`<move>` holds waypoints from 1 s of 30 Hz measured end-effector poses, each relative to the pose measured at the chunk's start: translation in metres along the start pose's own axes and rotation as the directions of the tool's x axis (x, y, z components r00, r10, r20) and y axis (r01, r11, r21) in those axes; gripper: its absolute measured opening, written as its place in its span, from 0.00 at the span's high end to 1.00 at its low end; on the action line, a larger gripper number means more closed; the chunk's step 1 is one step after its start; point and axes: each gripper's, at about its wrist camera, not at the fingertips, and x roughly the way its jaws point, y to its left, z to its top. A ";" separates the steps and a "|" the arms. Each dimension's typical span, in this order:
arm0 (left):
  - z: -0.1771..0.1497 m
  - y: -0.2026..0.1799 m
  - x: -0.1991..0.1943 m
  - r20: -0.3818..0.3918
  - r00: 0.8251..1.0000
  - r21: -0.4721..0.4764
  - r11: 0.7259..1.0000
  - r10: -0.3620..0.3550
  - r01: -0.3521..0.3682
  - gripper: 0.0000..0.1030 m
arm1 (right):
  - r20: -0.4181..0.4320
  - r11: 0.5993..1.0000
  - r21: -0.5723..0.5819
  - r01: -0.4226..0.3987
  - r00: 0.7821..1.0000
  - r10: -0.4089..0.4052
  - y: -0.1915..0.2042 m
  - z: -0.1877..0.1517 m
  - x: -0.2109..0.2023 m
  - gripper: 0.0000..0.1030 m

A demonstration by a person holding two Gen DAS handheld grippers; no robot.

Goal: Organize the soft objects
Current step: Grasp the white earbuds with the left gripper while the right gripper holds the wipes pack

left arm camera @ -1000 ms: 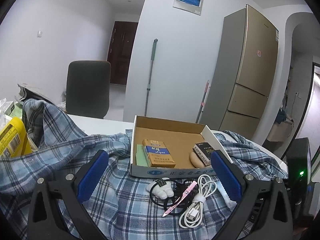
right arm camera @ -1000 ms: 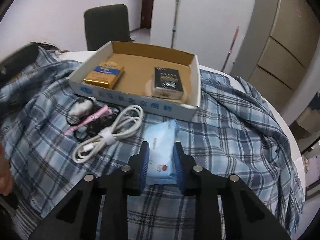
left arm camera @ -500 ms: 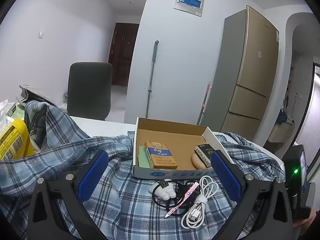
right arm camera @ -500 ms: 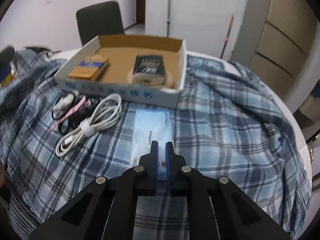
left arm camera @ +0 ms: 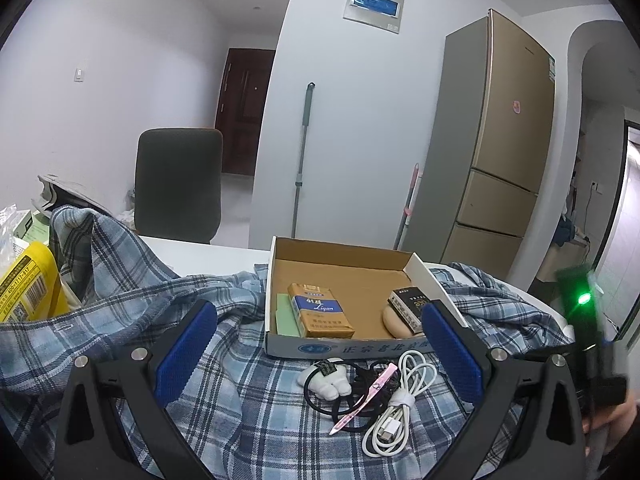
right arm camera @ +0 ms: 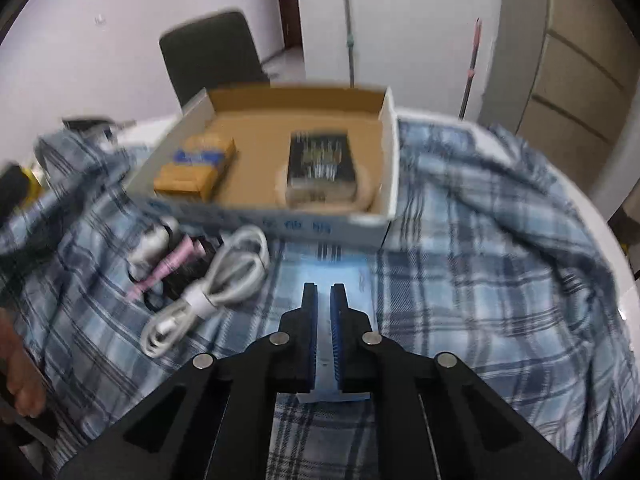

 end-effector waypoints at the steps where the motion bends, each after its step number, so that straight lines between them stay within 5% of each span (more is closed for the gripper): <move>1: 0.000 0.000 0.000 -0.001 1.000 -0.001 1.000 -0.001 0.001 0.00 | 0.009 1.000 -0.005 0.017 1.000 -0.017 -0.001 -0.003 0.004 0.94; 6: 0.000 0.001 0.003 -0.012 1.000 -0.003 1.000 -0.004 0.004 0.00 | 0.039 1.000 0.025 -0.012 0.999 0.011 -0.004 -0.005 -0.008 0.92; 7: 0.000 0.001 0.002 -0.011 1.000 -0.003 1.000 -0.005 0.005 0.00 | 0.058 0.999 0.039 0.004 0.998 -0.006 -0.005 -0.006 -0.013 0.82; 8: -0.001 0.001 0.003 -0.011 1.000 -0.004 1.000 -0.006 0.006 0.00 | 0.070 0.999 0.044 0.022 0.997 -0.025 -0.006 -0.007 -0.016 0.60; 10: -0.001 0.001 0.002 -0.011 1.000 -0.002 1.000 -0.006 0.006 0.00 | 0.090 0.999 0.037 0.034 0.995 -0.037 -0.006 -0.008 -0.017 0.31; 13: -0.001 0.001 0.003 -0.014 1.000 0.000 1.000 -0.006 0.006 0.00 | 0.072 0.999 0.027 0.022 0.997 -0.024 -0.004 -0.009 -0.011 0.33; 20: -0.001 -0.001 0.004 -0.019 1.000 0.006 1.000 -0.005 0.005 0.00 | 0.000 1.000 -0.008 0.024 1.000 -0.024 0.000 -0.014 0.008 0.53; 24: -0.002 -0.002 0.005 -0.023 1.000 0.011 1.000 -0.007 0.007 0.00 | 0.011 1.000 0.006 0.018 1.000 -0.018 -0.002 -0.015 0.006 0.64; 30: -0.003 -0.004 0.010 -0.057 0.997 0.022 0.999 -0.041 0.043 0.00 | 0.107 1.000 0.023 0.012 0.994 -0.015 -0.006 -0.013 -0.021 0.65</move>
